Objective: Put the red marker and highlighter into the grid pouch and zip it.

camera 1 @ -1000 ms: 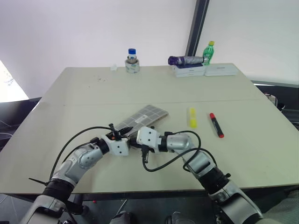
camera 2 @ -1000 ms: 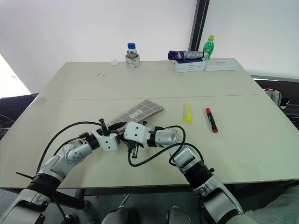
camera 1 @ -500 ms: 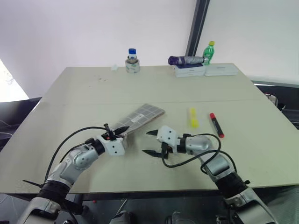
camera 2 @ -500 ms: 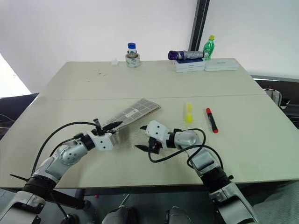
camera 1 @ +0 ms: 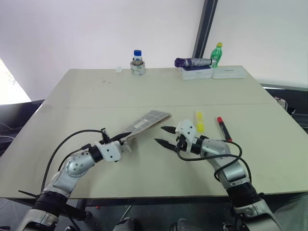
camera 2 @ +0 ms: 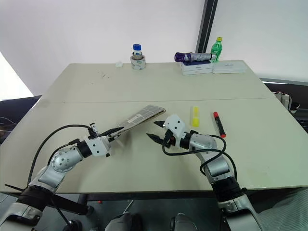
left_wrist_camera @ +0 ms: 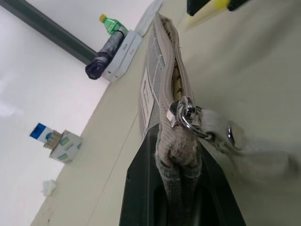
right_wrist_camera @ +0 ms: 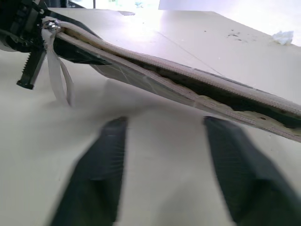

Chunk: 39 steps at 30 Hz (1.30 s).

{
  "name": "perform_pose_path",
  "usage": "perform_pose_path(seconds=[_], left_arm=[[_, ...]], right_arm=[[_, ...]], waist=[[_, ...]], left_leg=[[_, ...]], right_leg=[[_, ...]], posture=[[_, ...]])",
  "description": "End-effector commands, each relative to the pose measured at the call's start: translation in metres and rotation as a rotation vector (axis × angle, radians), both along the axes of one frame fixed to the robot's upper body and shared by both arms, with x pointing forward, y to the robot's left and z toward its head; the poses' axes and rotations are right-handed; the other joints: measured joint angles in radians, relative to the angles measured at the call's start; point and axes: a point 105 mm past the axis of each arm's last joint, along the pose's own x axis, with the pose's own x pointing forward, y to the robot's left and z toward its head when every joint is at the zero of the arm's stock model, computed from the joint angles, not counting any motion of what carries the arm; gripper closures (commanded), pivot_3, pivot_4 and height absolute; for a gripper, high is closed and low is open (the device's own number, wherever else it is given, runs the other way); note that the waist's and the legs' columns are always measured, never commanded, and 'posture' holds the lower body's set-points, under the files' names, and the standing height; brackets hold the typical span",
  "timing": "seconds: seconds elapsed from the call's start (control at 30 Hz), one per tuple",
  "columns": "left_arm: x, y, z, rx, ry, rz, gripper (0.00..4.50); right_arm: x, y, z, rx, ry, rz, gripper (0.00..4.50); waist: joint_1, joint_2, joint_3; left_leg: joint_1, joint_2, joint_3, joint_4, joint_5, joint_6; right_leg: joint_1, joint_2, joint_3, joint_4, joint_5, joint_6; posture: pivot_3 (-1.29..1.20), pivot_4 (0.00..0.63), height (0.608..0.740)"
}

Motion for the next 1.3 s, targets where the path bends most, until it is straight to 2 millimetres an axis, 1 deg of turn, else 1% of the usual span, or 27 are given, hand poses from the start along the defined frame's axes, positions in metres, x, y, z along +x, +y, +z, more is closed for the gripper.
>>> perform_pose_path(seconds=[0.03, 0.07, 0.13, 0.17, 0.2, 0.27, 0.3, 0.4, 0.43, 0.47, 0.53, 0.57, 0.6, 0.63, 0.7, 0.77, 0.8, 0.9, 0.97, 1.03, 1.07, 1.1, 1.17, 1.2, 1.3], left_arm=[[0.001, 0.006, 0.015, -0.029, -0.049, 0.025, 4.50], [0.002, 0.006, 0.015, -0.028, -0.054, 0.032, 4.50], [0.002, 0.006, 0.015, -0.029, -0.063, 0.041, 4.50], [0.002, 0.006, 0.014, -0.029, -0.064, 0.042, 4.50], [0.001, 0.005, 0.013, -0.028, -0.063, 0.041, 4.50], [-0.001, 0.005, 0.008, -0.019, -0.055, 0.035, 4.50], [-0.002, 0.005, 0.007, -0.017, -0.053, 0.034, 4.50], [-0.004, 0.006, 0.005, -0.001, -0.057, 0.031, 4.50], [-0.004, 0.007, 0.005, -0.014, -0.056, 0.038, 4.50], [-0.004, 0.008, 0.006, -0.015, -0.058, 0.040, 4.50], [-0.004, 0.010, 0.004, -0.028, -0.055, 0.050, 4.50], [-0.005, 0.010, 0.003, -0.023, -0.057, 0.049, 4.50], [-0.005, 0.010, 0.001, -0.022, -0.053, 0.052, 4.50], [-0.005, 0.010, 0.000, -0.021, -0.051, 0.053, 4.50], [-0.005, 0.010, -0.001, -0.029, -0.047, 0.052, 4.50], [-0.005, 0.009, -0.002, -0.020, -0.049, 0.043, 4.50], [-0.004, 0.009, -0.002, -0.023, -0.048, 0.042, 4.50], [-0.002, 0.008, -0.003, -0.021, -0.046, 0.037, 4.50], [-0.001, 0.006, -0.002, -0.018, -0.052, 0.031, 4.50], [0.000, 0.006, -0.001, -0.024, -0.056, 0.030, 4.50], [0.000, 0.006, -0.001, -0.025, -0.056, 0.031, 4.50], [0.000, 0.006, -0.002, -0.029, -0.053, 0.033, 4.50], [-0.001, 0.005, -0.003, -0.025, -0.052, 0.032, 4.50], [-0.001, 0.005, -0.004, -0.024, -0.051, 0.032, 4.50], [-0.002, 0.003, -0.005, -0.020, -0.053, 0.029, 4.50]], right_arm=[[0.016, -0.021, 0.018, 0.018, -0.063, -0.108, 4.07], [0.022, -0.031, 0.019, 0.033, -0.046, -0.163, 4.44], [0.027, -0.045, 0.025, 0.125, -0.005, -0.217, 4.44], [0.027, -0.048, 0.027, 0.137, 0.003, -0.221, 3.73], [0.026, -0.049, 0.026, 0.132, 0.003, -0.222, 3.40], [0.025, -0.054, 0.022, 0.106, 0.008, -0.250, 2.41], [0.026, -0.059, 0.020, 0.099, 0.008, -0.291, 1.95], [0.021, -0.069, 0.030, 0.127, -0.033, -0.358, 0.32], [0.017, -0.070, 0.035, 0.154, -0.045, -0.369, 0.03], [0.007, -0.069, 0.041, 0.199, -0.062, -0.371, 0.03], [-0.023, -0.078, 0.032, 0.269, -0.055, -0.437, 0.03], [-0.034, -0.082, 0.026, 0.262, -0.048, -0.469, 0.03], [-0.045, -0.084, 0.018, 0.208, -0.049, -0.481, 0.03], [-0.052, -0.084, 0.014, 0.167, -0.051, -0.482, 0.03], [-0.061, -0.094, 0.013, 0.180, -0.058, -0.559, 0.03], [-0.066, -0.104, 0.015, 0.211, -0.086, -0.642, 0.03], [-0.065, -0.106, 0.014, 0.200, -0.087, -0.666, 0.03], [-0.055, -0.105, 0.010, 0.178, -0.071, -0.737, 0.03], [-0.050, -0.100, 0.007, 0.148, -0.070, -0.741, 0.03], [-0.045, -0.095, 0.002, 0.156, -0.021, -0.739, 0.03], [-0.041, -0.093, 0.000, 0.119, -0.016, -0.735, 0.03], [-0.035, -0.094, -0.002, 0.086, -0.013, -0.743, 0.03], [-0.015, -0.107, -0.003, 0.120, 0.029, -0.846, 0.03], [-0.006, -0.109, -0.003, 0.136, 0.051, -0.869, 0.03], [0.014, -0.108, -0.007, 0.108, 0.087, -0.883, 0.03]], waist=[[0.001, 0.000, 0.000], [0.002, 0.000, 0.000], [0.004, 0.000, 0.000], [0.003, 0.000, 0.000], [0.002, 0.000, 0.000], [0.001, 0.000, 0.000], [0.000, 0.000, 0.000], [-0.001, 0.000, 0.000], [-0.001, 0.000, 0.000], [0.001, 0.000, 0.000], [0.008, 0.000, 0.000], [0.011, -0.001, 0.000], [0.012, -0.001, -0.001], [0.008, -0.001, 0.000], [0.000, -0.001, 0.000], [-0.004, -0.001, -0.001], [-0.004, -0.001, -0.001], [-0.001, -0.001, -0.001], [-0.001, -0.001, -0.001], [0.001, -0.001, -0.001], [0.001, -0.001, -0.001], [0.001, -0.001, -0.001], [0.000, -0.001, -0.001], [0.000, -0.001, -0.001], [0.000, -0.001, -0.001]], left_leg=[[0.000, 0.000, 0.000, 0.000, 0.000, 0.000], [0.000, 0.000, 0.000, 0.000, 0.000, 0.000], [0.000, 0.000, 0.000, 0.000, 0.000, 0.000], [0.000, 0.000, 0.000, 0.000, 0.000, 0.000], [0.000, 0.000, 0.000, 0.000, 0.000, 0.000], [0.000, 0.000, 0.000, 0.000, 0.000, 0.000], [0.000, 0.000, 0.000, 0.000, 0.000, 0.000], [0.000, 0.000, 0.000, -0.001, 0.000, 0.000], [0.000, 0.000, 0.000, -0.001, 0.000, 0.000], [0.000, 0.000, 0.000, -0.001, 0.000, 0.000], [0.000, 0.000, 0.000, -0.002, 0.000, 0.000], [-0.001, 0.000, -0.002, -0.002, 0.000, 0.000], [-0.001, 0.000, -0.003, -0.003, 0.000, -0.001], [-0.002, -0.001, -0.003, -0.003, -0.001, 0.000], [-0.002, -0.002, -0.002, -0.002, -0.001, 0.001], [-0.002, -0.001, -0.002, -0.001, -0.001, 0.001], [-0.001, -0.001, -0.002, 0.000, -0.001, 0.000], [-0.001, 0.000, -0.003, 0.000, -0.002, -0.002], [-0.001, 0.000, -0.003, 0.000, -0.002, -0.001], [-0.002, 0.000, -0.003, -0.001, -0.001, 0.000], [-0.002, 0.000, -0.003, -0.001, -0.001, 0.001], [-0.002, 0.000, -0.003, -0.001, -0.001, 0.001], [-0.003, -0.001, -0.002, -0.001, -0.001, 0.001], [-0.003, -0.001, -0.002, -0.001, -0.001, 0.001], [-0.003, -0.001, -0.002, -0.001, -0.001, 0.001]], right_leg=[[0.000, 0.000, 0.000, 0.000, 0.000, 0.000], [0.000, 0.000, 0.000, 0.000, 0.000, 0.000], [0.000, 0.000, 0.000, 0.000, 0.000, 0.000], [0.000, 0.000, 0.000, 0.000, 0.000, 0.000], [0.000, 0.000, 0.000, 0.000, 0.000, 0.000], [0.000, 0.000, 0.000, 0.000, 0.000, 0.000], [0.000, 0.000, 0.000, 0.000, 0.000, 0.000], [-0.001, 0.000, 0.000, 0.000, 0.000, 0.000], [-0.001, 0.000, 0.000, 0.000, 0.000, 0.000], [-0.001, 0.000, 0.000, 0.000, 0.000, 0.000], [-0.001, -0.001, 0.000, -0.001, 0.000, 0.000], [0.000, 0.000, 0.000, -0.001, 0.000, 0.000], [0.000, 0.000, -0.001, -0.002, -0.001, 0.001], [0.000, 0.000, -0.001, -0.004, -0.001, 0.001], [0.000, -0.001, -0.001, -0.004, -0.001, 0.001], [0.000, -0.001, 0.000, -0.004, 0.000, 0.000], [0.000, -0.001, 0.000, -0.004, 0.000, 0.000], [0.000, 0.000, 0.000, -0.004, 0.001, -0.001], [0.000, -0.001, 0.000, -0.004, 0.001, -0.001], [0.000, -0.001, 0.000, -0.004, 0.001, -0.001], [-0.001, -0.001, 0.000, -0.004, 0.001, -0.001], [-0.001, 0.000, 0.000, -0.004, 0.001, -0.001], [-0.001, 0.000, 0.000, -0.004, 0.001, -0.001], [-0.001, 0.000, 0.000, -0.004, 0.001, -0.001], [-0.001, 0.000, 0.000, -0.004, 0.001, -0.001]], posture=[[0.00, 0.150, 0.740], [0.00, 0.150, 0.740], [0.00, 0.150, 0.740], [0.00, 0.150, 0.740], [0.00, 0.150, 0.740], [0.00, 0.150, 0.740], [0.00, 0.150, 0.740], [0.00, 0.150, 0.740], [0.00, 0.150, 0.740], [0.00, 0.150, 0.740], [0.00, 0.150, 0.740], [0.00, 0.150, 0.740], [0.00, 0.150, 0.740], [0.00, 0.150, 0.740], [0.00, 0.150, 0.740], [0.00, 0.150, 0.740], [0.00, 0.150, 0.740], [0.00, 0.150, 0.740], [0.00, 0.150, 0.740], [0.00, 0.150, 0.740], [0.00, 0.150, 0.740], [0.00, 0.150, 0.740], [0.00, 0.150, 0.740], [0.00, 0.150, 0.740], [0.00, 0.150, 0.740]])
